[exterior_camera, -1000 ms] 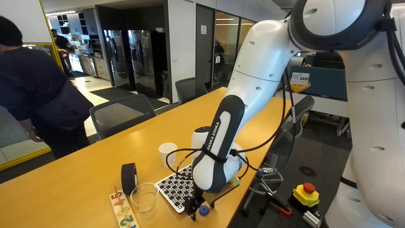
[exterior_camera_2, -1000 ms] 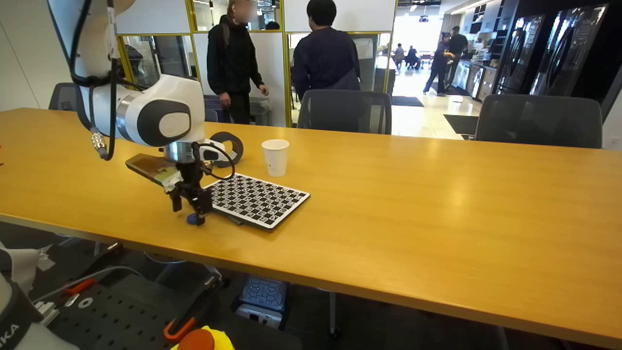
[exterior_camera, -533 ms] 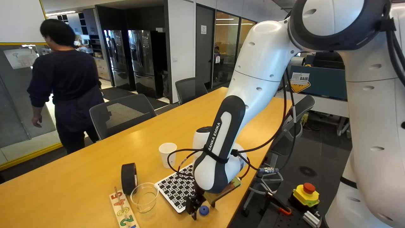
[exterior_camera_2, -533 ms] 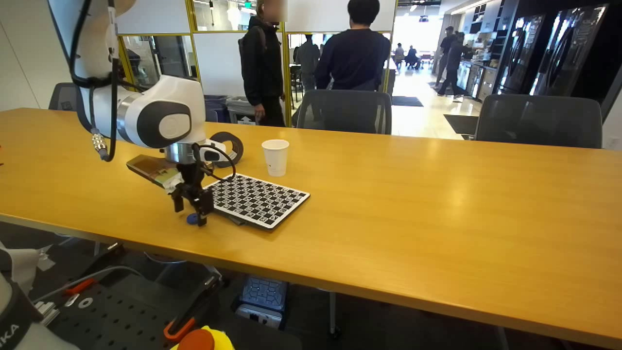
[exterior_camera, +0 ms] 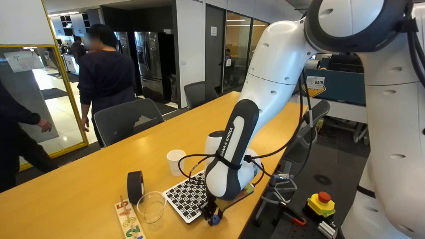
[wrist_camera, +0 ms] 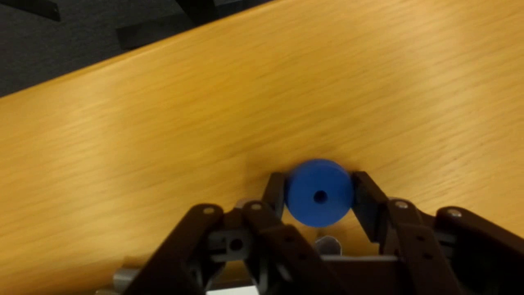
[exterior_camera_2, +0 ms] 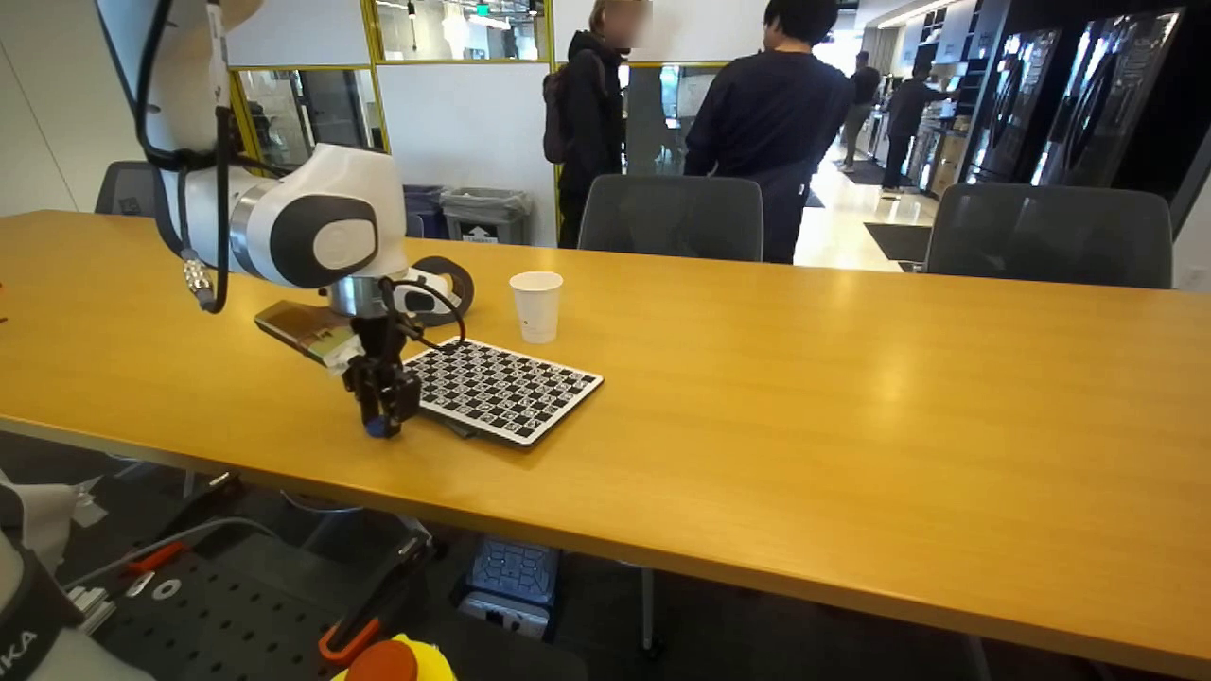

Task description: Put the yellow discs in the white cup and the blue disc in the clear cup

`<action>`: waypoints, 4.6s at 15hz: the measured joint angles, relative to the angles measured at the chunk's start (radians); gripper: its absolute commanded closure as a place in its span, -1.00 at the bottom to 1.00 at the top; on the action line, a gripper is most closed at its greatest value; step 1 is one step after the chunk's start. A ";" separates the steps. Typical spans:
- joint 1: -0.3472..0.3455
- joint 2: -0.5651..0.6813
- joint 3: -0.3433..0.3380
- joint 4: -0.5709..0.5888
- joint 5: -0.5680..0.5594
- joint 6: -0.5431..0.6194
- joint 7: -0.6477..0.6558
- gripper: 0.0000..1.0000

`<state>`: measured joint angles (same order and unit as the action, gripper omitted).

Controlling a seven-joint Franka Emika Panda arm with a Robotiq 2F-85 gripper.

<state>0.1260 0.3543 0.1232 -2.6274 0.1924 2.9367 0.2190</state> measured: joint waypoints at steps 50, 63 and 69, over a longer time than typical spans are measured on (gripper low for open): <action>0.038 -0.006 0.115 0.357 -0.339 -0.030 -0.403 0.58; 0.051 -0.050 0.082 0.354 -0.369 -0.106 -0.395 -1.00; 0.054 -0.349 -0.029 0.267 -0.483 -0.424 -0.262 -1.00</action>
<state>0.1799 0.0051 0.0944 -2.3608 -0.2908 2.5125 -0.0430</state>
